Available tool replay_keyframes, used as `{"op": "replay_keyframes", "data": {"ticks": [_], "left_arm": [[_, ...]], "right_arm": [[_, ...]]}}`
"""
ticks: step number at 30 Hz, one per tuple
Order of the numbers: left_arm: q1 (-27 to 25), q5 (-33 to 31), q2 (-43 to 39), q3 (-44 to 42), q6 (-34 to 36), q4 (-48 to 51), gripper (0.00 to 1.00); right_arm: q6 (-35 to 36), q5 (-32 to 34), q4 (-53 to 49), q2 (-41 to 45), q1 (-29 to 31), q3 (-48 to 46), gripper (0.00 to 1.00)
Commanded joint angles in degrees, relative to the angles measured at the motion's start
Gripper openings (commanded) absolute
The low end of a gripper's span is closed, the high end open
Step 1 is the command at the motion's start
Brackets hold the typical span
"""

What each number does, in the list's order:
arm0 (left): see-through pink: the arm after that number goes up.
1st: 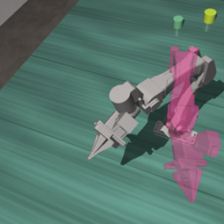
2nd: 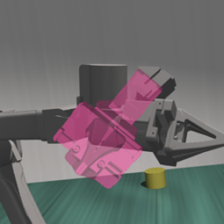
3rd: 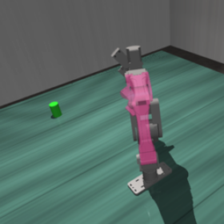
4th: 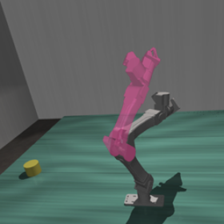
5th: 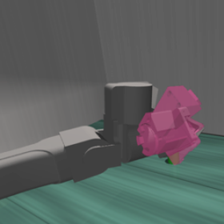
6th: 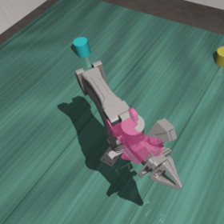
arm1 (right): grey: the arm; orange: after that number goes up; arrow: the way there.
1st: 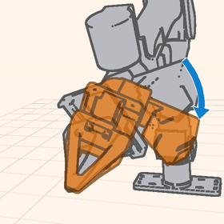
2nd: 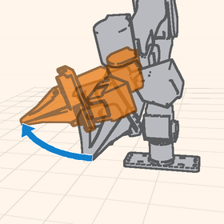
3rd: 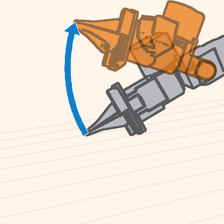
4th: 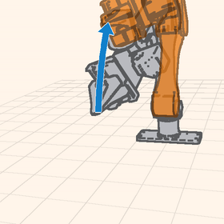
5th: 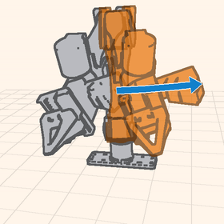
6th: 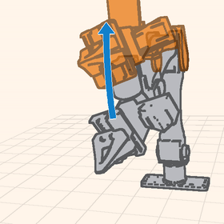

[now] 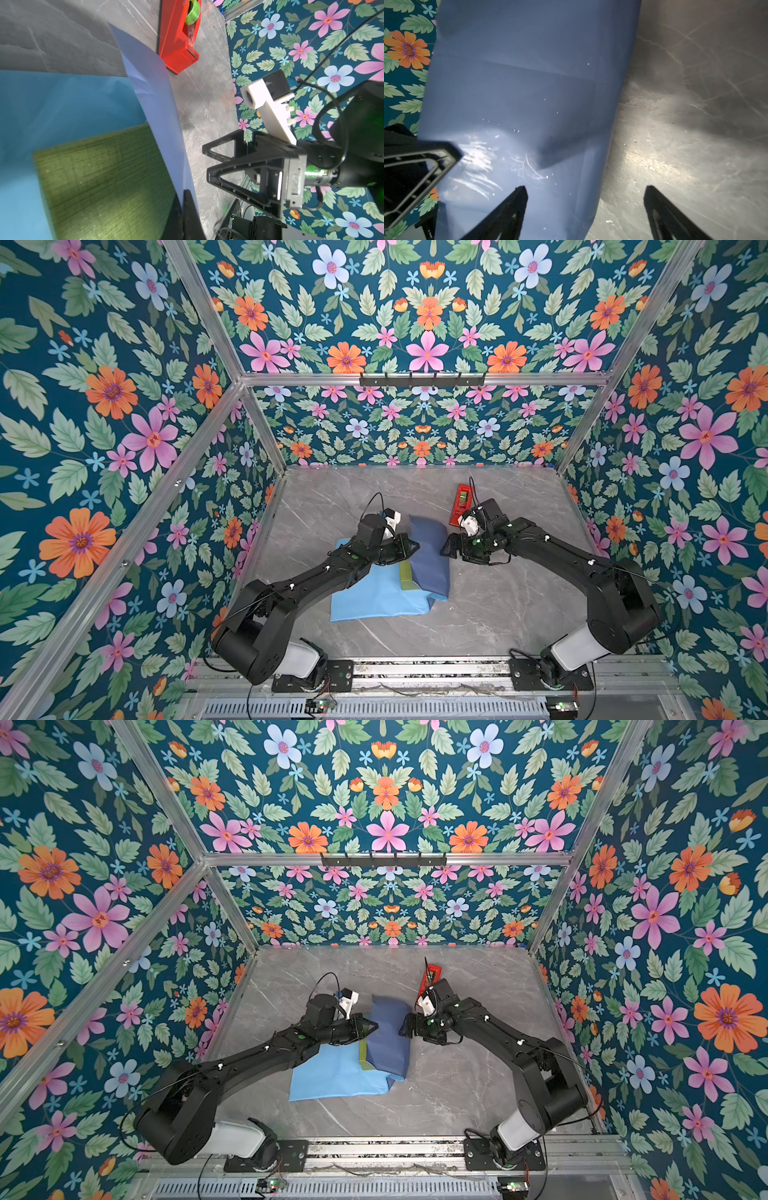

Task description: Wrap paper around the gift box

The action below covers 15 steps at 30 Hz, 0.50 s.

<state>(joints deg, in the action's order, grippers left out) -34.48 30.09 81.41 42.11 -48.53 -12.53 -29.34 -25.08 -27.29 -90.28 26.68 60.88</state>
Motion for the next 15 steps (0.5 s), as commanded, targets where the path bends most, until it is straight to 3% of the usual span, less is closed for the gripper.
{"op": "replay_keyframes", "data": {"ticks": [1, 15], "left_arm": [[0.2, 0.7, -0.5, -0.7, -0.6, -2.7, 0.00], [0.2, -0.6, -0.5, -4.4, -0.8, -4.4, 0.00]], "right_arm": [[1.6, -0.9, -1.4, -1.2, 0.0, 1.1, 0.90], [3.5, -3.0, -2.4, -8.7, 0.0, 5.7, 0.90]]}}
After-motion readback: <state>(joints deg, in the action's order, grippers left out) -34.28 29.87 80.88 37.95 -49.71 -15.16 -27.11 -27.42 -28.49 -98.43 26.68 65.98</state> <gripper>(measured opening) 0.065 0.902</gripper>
